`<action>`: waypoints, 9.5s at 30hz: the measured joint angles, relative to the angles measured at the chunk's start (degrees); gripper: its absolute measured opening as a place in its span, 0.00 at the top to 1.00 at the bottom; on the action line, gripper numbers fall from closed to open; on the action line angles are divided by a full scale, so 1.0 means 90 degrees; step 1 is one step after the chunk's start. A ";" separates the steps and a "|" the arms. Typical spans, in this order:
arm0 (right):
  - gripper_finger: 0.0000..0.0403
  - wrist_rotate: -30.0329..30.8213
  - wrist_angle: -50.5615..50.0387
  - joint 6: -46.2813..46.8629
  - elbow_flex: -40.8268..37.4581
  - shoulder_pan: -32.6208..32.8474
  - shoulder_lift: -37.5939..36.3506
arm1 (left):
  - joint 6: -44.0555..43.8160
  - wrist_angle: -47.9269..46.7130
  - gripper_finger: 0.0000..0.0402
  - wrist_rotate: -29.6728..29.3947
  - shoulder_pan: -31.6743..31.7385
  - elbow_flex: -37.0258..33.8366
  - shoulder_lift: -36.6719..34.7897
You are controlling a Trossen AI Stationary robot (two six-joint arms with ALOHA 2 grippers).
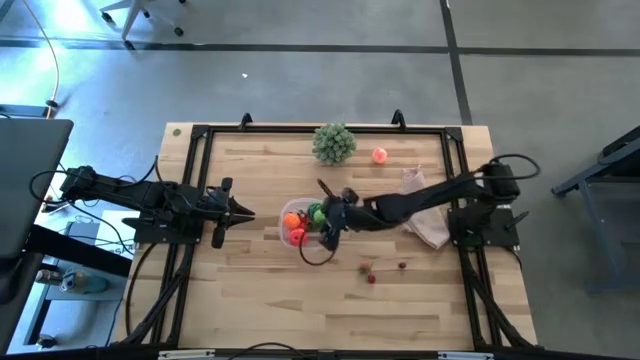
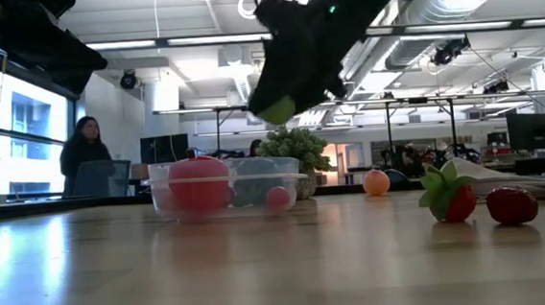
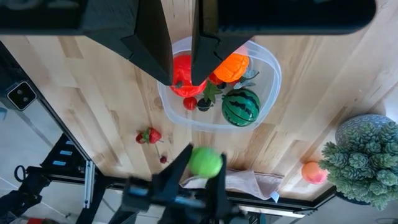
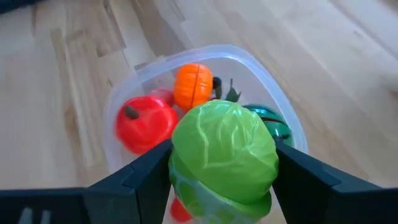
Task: Pick and placing Produce into tupperware
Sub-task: Put the green cabbage into the transparent bin, then put the right red cherry into the transparent bin
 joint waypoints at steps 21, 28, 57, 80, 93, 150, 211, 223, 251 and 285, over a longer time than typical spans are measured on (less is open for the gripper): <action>0.43 -0.0770 0.1029 -0.0366 0.0000 -0.0226 0.1113 | 0.0001 -0.0001 0.88 0.0001 0.0002 -0.0002 -0.0001; 0.43 -0.0742 0.1038 -0.0496 0.0000 -0.0228 0.1160 | 0.0000 -0.0001 0.88 0.0000 0.0002 -0.0002 -0.0001; 0.32 -0.0544 0.1083 -0.0736 0.0000 -0.0183 0.1160 | 0.0002 -0.0001 0.88 0.0000 0.0000 -0.0002 -0.0001; 0.32 0.2365 -0.0899 -0.0884 0.0007 0.1778 -0.0555 | 0.0000 0.0001 0.88 0.0000 0.0002 0.0000 0.0001; 0.32 0.2454 -0.4990 0.4367 0.0005 0.3462 -0.0516 | 0.0001 -0.0001 0.88 0.0000 0.0001 0.0000 0.0000; 0.42 -0.1309 -0.2432 0.4661 -0.3255 0.3017 -0.1937 | 0.0002 -0.0001 0.88 0.0002 0.0002 -0.0002 -0.0001; 0.84 -0.1183 -0.2362 0.5056 -0.3254 0.2762 -0.1716 | 0.0002 -0.0001 0.88 0.0002 0.0002 0.0000 -0.0001; 0.85 -0.0677 -0.3099 0.4248 -0.2061 0.2764 -0.1706 | 0.0001 0.0000 0.88 0.0002 0.0002 -0.0002 0.0001; 0.85 -0.2046 0.0355 -0.2234 0.0041 -0.0615 -0.0215 | 0.0001 -0.0001 0.88 0.0001 0.0000 -0.0001 0.0000; 0.85 -0.2789 0.1205 -0.2450 0.0461 -0.1122 0.1179 | 0.0001 -0.0001 0.88 0.0002 0.0001 -0.0002 0.0000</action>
